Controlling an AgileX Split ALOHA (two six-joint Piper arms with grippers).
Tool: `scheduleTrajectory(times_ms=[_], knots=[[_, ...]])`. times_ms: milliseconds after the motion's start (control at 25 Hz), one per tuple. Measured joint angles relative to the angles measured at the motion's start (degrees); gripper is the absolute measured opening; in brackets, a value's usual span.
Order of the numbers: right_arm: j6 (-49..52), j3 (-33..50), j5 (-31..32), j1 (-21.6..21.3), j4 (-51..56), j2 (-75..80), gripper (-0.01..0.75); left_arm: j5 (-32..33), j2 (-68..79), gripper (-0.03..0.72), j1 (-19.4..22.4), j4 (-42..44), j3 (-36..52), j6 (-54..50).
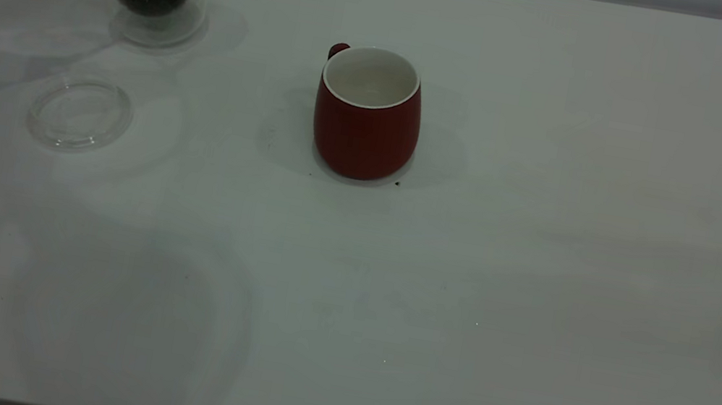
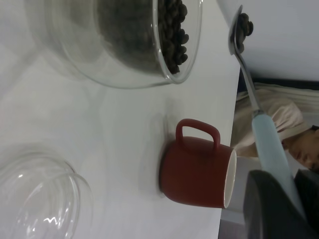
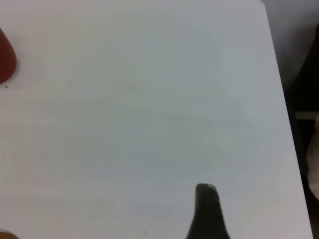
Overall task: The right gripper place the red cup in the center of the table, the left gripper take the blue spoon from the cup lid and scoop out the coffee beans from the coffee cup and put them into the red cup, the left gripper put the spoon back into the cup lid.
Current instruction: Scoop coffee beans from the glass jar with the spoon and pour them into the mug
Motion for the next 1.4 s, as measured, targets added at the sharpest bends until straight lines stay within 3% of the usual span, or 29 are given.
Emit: scheduleTrajectory(times_ms=[520, 1400], knots=[[0.0, 0.0, 0.0, 0.0, 0.0, 0.0, 0.590, 0.0, 0.0, 0.126, -1.3, 1.2, 0.0, -0.1], [0.0, 0.0, 0.0, 0.0, 0.0, 0.0, 0.590, 0.0, 0.0, 0.126, -14.7, 2.6, 0.0, -1.1]])
